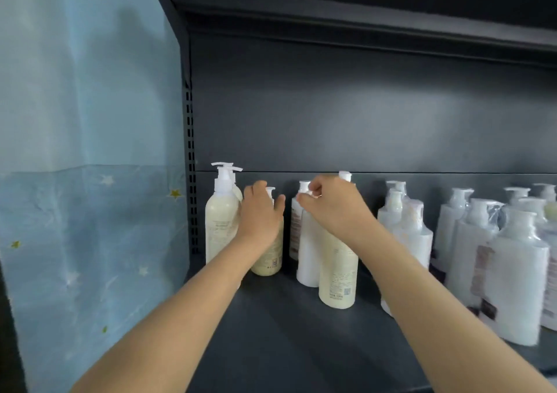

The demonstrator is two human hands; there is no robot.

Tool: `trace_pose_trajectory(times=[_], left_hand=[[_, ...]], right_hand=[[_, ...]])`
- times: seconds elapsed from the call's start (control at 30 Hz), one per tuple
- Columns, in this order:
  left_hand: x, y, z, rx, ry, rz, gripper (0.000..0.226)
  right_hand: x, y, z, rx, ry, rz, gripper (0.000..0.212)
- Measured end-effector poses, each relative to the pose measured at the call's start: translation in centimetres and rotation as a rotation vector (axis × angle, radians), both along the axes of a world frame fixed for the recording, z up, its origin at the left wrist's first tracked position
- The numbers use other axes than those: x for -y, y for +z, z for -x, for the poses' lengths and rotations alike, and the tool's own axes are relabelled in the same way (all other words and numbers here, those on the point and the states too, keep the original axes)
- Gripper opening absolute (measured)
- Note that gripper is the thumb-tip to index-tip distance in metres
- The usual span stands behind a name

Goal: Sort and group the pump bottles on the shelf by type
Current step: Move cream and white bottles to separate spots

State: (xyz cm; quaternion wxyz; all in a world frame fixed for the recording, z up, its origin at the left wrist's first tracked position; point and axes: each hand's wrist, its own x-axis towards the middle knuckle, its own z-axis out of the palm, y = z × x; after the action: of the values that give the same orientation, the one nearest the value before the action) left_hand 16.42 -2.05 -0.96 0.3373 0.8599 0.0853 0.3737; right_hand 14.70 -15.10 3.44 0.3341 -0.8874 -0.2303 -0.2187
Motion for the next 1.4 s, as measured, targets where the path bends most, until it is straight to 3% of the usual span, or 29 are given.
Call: trace_pose_trajectory(times=[0.17,0.4,0.5,0.67,0.9,0.97,1.07,1.2,1.3,1.4], left_hand=[[-1.3,-1.4,-3.5,-0.036,0.003,0.055,0.056],[-2.4,-2.0,-5.2,-0.140,0.008,0.085,0.036],[-2.0,-2.1,-4.0,-0.078,-0.067,0.050,0.032],[-0.7,-2.5,-0.8,-0.019,-0.180,0.104,0.019],[-0.8,-2.3,4.6,-0.028,-0.347,0.139,0.021],[-1.4,-2.2,5.9,-0.053,-0.393,0.152,0.021],[-2.4,-2.0,7.7,-0.089,-0.445,0.193,0.018],[-4.1,-1.7,9.3,-0.117,-0.467,0.234,0.016],[-5.4,-1.6,9.9,-0.111,-0.463,0.240,0.022],[-6.6,-1.4,10.2,-0.104,-0.439,0.246,0.026]], right_hand=[[-2.3,-1.1,-2.1,0.033,-0.087,-0.082,0.039],[-2.2,-1.5,-2.5,0.039,-0.073,-0.115,0.031],[-2.0,-0.8,-1.8,0.015,-0.049,-0.015,0.030],[-2.1,1.5,-1.6,0.036,-0.036,0.324,0.031],[-3.0,4.4,-3.4,0.013,-0.132,0.695,0.042],[-3.5,4.4,-4.6,-0.032,-0.153,0.743,0.044],[-4.4,4.1,-5.7,-0.084,-0.200,0.818,0.030],[-5.0,3.2,-6.7,-0.141,-0.274,0.899,0.033],[-5.1,2.9,-7.2,-0.151,-0.242,0.863,0.025],[-5.0,2.7,-7.3,-0.115,-0.143,0.730,0.044]])
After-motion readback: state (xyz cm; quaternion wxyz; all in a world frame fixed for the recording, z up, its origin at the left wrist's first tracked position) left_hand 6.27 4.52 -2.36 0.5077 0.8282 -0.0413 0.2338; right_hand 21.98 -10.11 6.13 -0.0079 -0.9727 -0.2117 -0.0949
